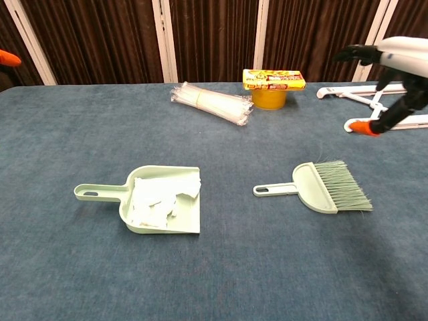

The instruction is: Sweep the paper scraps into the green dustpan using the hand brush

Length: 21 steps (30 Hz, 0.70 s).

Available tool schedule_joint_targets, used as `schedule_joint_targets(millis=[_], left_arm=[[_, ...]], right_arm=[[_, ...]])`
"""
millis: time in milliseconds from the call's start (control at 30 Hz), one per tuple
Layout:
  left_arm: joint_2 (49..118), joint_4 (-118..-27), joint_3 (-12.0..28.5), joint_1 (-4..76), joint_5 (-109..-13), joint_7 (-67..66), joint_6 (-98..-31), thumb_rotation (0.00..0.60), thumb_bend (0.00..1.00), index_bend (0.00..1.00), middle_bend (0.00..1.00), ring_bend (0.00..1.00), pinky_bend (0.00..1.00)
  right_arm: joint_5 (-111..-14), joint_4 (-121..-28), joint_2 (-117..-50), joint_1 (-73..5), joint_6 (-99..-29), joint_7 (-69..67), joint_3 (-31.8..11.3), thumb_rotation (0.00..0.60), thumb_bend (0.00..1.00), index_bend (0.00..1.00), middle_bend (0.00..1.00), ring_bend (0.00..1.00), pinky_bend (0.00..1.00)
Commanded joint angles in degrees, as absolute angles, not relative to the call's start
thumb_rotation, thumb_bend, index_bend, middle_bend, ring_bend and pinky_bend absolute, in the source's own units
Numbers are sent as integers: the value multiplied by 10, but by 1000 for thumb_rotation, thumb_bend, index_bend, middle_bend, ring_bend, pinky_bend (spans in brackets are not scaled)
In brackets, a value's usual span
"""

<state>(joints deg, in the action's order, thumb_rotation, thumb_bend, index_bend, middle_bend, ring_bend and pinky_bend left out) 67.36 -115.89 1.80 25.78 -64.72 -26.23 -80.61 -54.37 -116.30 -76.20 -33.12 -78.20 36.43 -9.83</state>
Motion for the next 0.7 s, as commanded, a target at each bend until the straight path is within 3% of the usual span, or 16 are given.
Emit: schedule_joint_targets(millis=[33,333,700], left_arm=[[660,-1151,-11,227,-708,-239,-831,600,0,0,0,0,79],[657,-1069,-67,156,-822,-176,-889,600,0,0,0,0,11],[660,-967,-75,97,-872,-123,-946,600,0,0,0,0,0]], right_arm=[[-572,-1143,-727,-305,-792,357,-70,600,323,0,0,0,174],[-653,-1046,-658,-195,-836,177,-8,600,322,0,0,0,89],[-788,-960,-617,-82,-939,56,53,600,323,0,0,0,26]])
